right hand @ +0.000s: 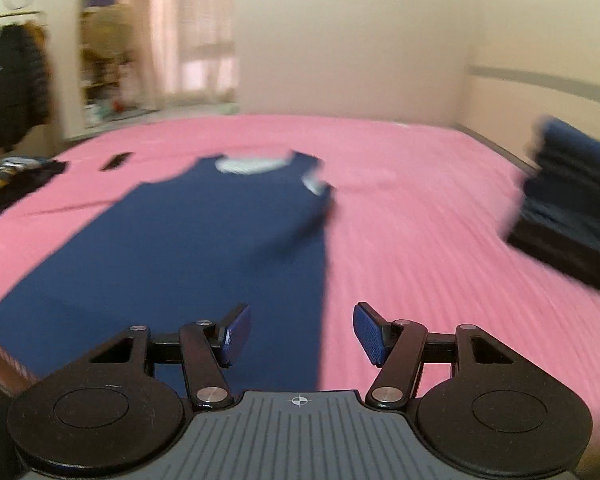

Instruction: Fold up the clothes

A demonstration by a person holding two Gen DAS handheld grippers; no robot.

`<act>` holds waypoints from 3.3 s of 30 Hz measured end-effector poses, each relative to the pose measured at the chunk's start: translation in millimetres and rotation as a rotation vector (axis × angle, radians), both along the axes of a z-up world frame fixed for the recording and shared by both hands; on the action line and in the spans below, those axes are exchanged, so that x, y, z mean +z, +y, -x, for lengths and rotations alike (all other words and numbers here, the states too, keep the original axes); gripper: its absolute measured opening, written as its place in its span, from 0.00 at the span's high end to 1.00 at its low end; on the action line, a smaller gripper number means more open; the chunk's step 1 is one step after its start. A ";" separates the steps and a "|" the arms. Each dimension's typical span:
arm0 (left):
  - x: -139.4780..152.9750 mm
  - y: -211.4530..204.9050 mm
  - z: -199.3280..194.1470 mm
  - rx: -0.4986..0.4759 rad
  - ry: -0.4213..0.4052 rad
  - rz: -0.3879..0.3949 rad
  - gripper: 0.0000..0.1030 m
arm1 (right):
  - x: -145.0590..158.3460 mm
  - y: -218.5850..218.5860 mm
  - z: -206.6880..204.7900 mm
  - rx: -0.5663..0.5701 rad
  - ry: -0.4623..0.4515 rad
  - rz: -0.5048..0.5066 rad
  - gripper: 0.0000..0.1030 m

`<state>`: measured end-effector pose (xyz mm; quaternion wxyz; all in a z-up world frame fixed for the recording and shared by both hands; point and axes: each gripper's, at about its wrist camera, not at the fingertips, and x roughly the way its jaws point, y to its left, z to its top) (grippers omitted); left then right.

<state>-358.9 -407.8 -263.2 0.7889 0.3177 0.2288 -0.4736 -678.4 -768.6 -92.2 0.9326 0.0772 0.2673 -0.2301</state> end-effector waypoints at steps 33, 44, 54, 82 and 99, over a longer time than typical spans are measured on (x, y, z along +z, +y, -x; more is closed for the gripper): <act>-29.2 -428.6 -343.1 0.130 0.322 0.073 0.74 | -69.7 -331.7 -418.0 0.168 0.092 -0.576 0.80; -36.2 -477.9 -388.6 0.125 0.319 0.069 0.73 | -72.4 -365.4 -458.7 0.130 0.081 -0.548 1.00; -47.4 -519.7 -411.5 -0.042 0.244 0.003 0.72 | -81.3 -368.7 -431.4 0.093 0.060 -0.612 1.00; -39.3 -358.0 -252.6 -0.221 0.280 -0.024 0.92 | -80.2 -167.7 -190.1 0.186 -0.017 -0.536 0.37; -47.2 -160.2 -126.4 -0.037 0.216 0.030 0.92 | -69.3 2.5 -45.5 0.004 -0.025 -0.435 0.41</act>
